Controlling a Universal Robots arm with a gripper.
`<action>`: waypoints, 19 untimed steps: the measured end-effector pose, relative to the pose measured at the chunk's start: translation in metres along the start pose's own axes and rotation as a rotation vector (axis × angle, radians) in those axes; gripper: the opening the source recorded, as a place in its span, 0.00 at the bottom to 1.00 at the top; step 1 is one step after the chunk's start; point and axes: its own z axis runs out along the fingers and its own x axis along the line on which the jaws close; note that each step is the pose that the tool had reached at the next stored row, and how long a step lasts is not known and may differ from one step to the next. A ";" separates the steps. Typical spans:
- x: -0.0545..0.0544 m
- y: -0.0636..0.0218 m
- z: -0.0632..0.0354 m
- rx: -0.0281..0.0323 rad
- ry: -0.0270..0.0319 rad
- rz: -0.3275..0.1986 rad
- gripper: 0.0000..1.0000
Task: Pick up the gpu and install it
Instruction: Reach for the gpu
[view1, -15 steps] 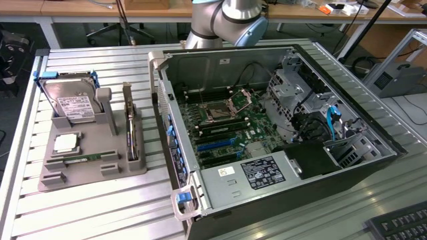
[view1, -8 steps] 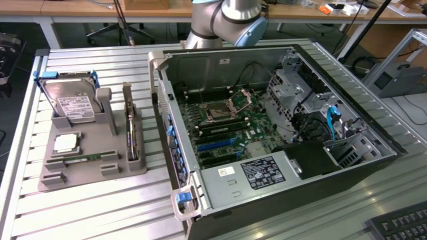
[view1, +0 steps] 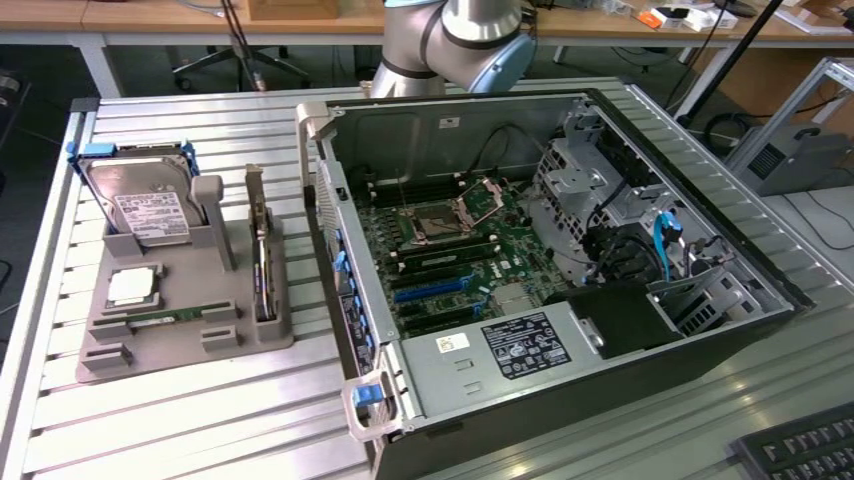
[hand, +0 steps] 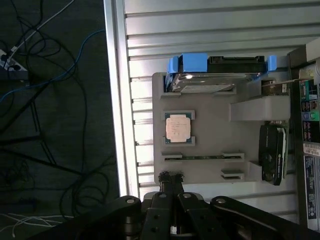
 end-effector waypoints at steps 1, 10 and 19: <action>0.000 -0.0001 0.0000 0.0001 0.0001 0.000 0.11; -0.056 0.0009 0.0097 0.0058 0.0005 0.000 0.11; -0.105 0.0011 0.0219 0.0185 -0.0003 0.000 0.11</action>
